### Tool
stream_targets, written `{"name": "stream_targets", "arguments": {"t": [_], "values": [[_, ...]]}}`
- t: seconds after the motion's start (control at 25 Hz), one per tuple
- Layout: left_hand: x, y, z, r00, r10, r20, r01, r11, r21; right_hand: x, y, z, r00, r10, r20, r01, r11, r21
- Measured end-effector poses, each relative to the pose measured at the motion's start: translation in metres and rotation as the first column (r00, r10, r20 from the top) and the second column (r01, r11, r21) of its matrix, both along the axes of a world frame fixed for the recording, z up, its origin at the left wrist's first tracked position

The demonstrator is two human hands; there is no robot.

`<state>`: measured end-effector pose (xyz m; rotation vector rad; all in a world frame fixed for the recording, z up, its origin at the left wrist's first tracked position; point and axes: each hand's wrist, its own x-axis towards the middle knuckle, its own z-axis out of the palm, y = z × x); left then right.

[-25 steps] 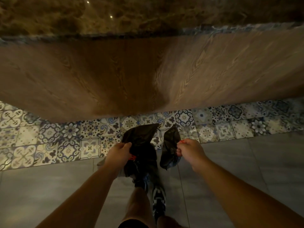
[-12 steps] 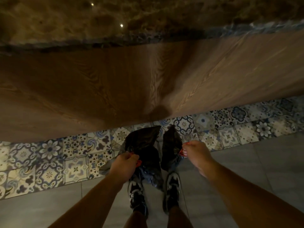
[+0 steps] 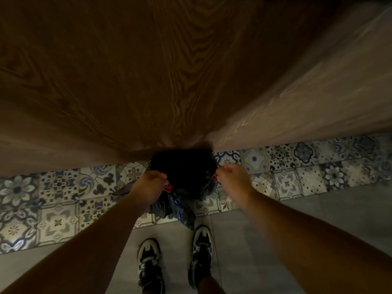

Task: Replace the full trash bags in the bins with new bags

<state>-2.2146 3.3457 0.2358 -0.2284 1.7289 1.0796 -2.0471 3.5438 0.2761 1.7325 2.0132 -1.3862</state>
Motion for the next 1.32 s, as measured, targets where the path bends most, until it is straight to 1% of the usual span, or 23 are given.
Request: {"name": "stream_targets", "arguments": {"t": [0.12,0.2,0.28,0.36,0.44,0.52,0.64,0.76,0.84,0.92,1.0,1.04,1.08,1.16,1.2,1.28,1.32], "values": [[-0.004,0.014,-0.017,0.992,-0.082,-0.099,0.076,0.995,-0.068,-0.023,0.015,-0.028,0.996,0.083,0.033,-0.084,0.996,0.029],[-0.002,0.021,-0.033,0.961,-0.218,-0.173,0.201,0.974,-0.109,-0.033,0.018,-0.050,0.985,0.156,0.075,-0.156,0.988,-0.006],[0.002,0.025,-0.044,0.913,-0.334,-0.235,0.298,0.938,-0.174,-0.036,0.017,-0.068,0.940,0.304,0.154,-0.299,0.953,-0.053],[0.004,0.025,-0.054,0.903,-0.352,-0.247,0.306,0.929,-0.206,-0.033,0.010,-0.078,0.889,0.408,0.207,-0.403,0.913,-0.066],[0.003,0.025,-0.059,0.910,-0.339,-0.237,0.289,0.931,-0.223,-0.024,0.005,-0.084,0.890,0.416,0.186,-0.419,0.908,-0.024],[0.003,0.027,-0.062,0.928,-0.308,-0.210,0.258,0.937,-0.235,-0.015,0.001,-0.085,0.907,0.392,0.152,-0.398,0.917,0.013],[0.008,0.027,-0.060,0.912,-0.328,-0.247,0.272,0.933,-0.236,-0.004,-0.002,-0.083,0.935,0.339,0.103,-0.345,0.938,0.039],[0.022,0.021,-0.053,0.820,-0.454,-0.348,0.353,0.880,-0.317,0.007,-0.004,-0.080,0.956,0.288,0.050,-0.291,0.952,0.092],[0.028,0.015,-0.047,0.765,-0.505,-0.399,0.365,0.851,-0.378,0.014,-0.007,-0.076,0.956,0.289,0.043,-0.292,0.946,0.139],[0.030,0.010,-0.042,0.697,-0.584,-0.416,0.398,0.798,-0.453,0.022,-0.006,-0.068,0.946,0.321,0.047,-0.323,0.917,0.234],[0.025,0.006,-0.035,0.589,-0.703,-0.398,0.481,0.701,-0.526,0.027,0.000,-0.055,0.915,0.395,0.081,-0.398,0.852,0.339],[0.024,0.002,-0.031,0.555,-0.743,-0.375,0.512,0.660,-0.550,0.029,0.003,-0.049,0.897,0.429,0.108,-0.437,0.821,0.368],[0.024,-0.002,-0.025,0.569,-0.744,-0.350,0.531,0.657,-0.535,0.030,0.004,-0.041,0.887,0.444,0.127,-0.458,0.806,0.375],[0.018,-0.006,-0.012,0.653,-0.690,-0.313,0.514,0.707,-0.486,0.033,0.003,-0.024,0.895,0.431,0.116,-0.442,0.820,0.363],[0.015,-0.006,-0.002,0.686,-0.650,-0.328,0.492,0.746,-0.450,0.032,0.002,-0.013,0.905,0.415,0.093,-0.419,0.831,0.366],[0.017,-0.022,0.012,0.762,-0.555,-0.333,0.445,0.823,-0.353,0.037,0.001,0.015,0.919,0.393,-0.013,-0.362,0.859,0.362],[0.027,-0.042,0.027,0.792,-0.537,-0.290,0.441,0.832,-0.337,0.050,-0.008,0.028,0.921,0.383,-0.073,-0.339,0.880,0.332]]}}
